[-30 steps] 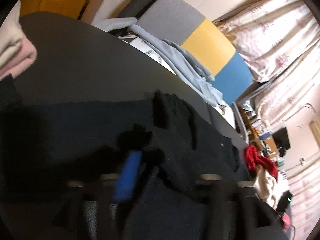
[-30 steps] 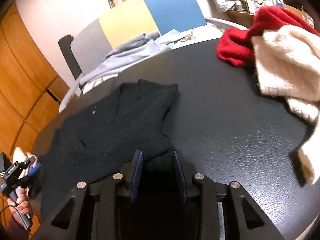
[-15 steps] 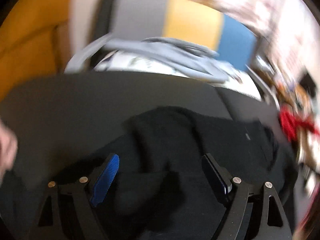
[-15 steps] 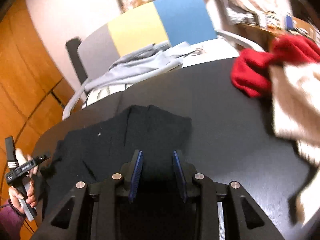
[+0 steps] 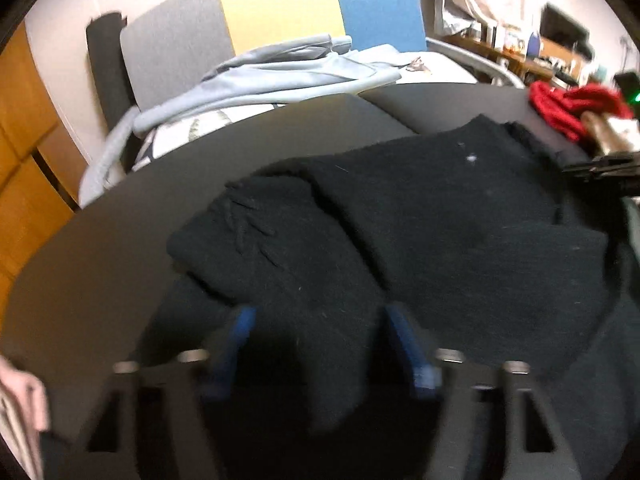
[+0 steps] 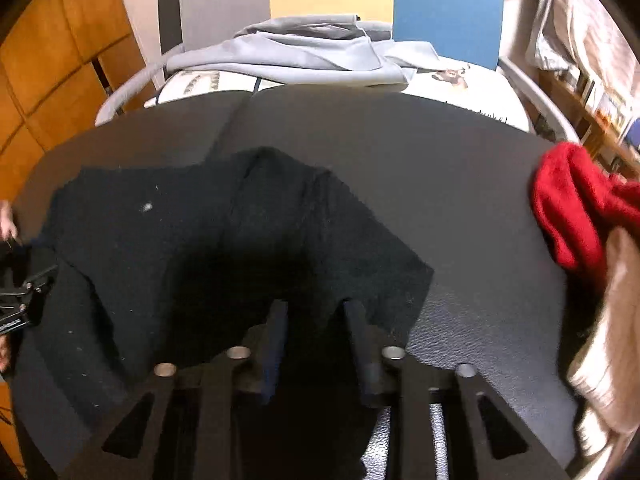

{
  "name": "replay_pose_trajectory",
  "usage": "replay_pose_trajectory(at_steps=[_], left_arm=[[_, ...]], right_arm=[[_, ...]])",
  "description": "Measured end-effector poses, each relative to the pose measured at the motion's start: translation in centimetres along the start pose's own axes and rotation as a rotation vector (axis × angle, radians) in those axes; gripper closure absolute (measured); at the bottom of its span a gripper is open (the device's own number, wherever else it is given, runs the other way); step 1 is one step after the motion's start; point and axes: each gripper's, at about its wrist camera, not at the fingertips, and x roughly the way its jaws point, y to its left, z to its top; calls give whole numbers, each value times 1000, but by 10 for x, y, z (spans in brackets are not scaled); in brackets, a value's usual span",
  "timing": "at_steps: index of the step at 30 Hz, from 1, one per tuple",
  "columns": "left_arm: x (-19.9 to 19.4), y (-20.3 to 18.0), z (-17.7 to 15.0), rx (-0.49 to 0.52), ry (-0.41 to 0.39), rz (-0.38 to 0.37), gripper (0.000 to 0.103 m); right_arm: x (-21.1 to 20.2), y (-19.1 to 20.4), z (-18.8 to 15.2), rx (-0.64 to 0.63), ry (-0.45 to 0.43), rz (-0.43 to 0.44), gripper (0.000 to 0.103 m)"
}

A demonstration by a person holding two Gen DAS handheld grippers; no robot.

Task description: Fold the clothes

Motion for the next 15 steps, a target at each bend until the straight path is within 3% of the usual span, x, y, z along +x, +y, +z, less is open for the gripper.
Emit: replay_pose_trajectory(at_steps=[1, 2, 8, 11, 14, 15], left_arm=[[-2, 1, -2, -11, 2, -12, 78], [-5, 1, -2, -11, 7, -10, 84], [-44, 15, 9, -85, -91, -58, 88], [-52, 19, 11, -105, -133, -8, 88], [-23, 15, 6, -94, -41, 96, 84], [-13, 14, 5, -90, -10, 130, 78]], right_arm=[[-4, -2, -1, 6, -13, 1, 95], [-8, -5, -3, 12, -25, 1, 98], [-29, -21, -5, 88, -128, 0, 100], [-28, -31, -5, 155, -160, 15, 103], [-28, -42, -4, 223, -191, 29, 103], [-27, -45, -4, 245, -202, 34, 98]])
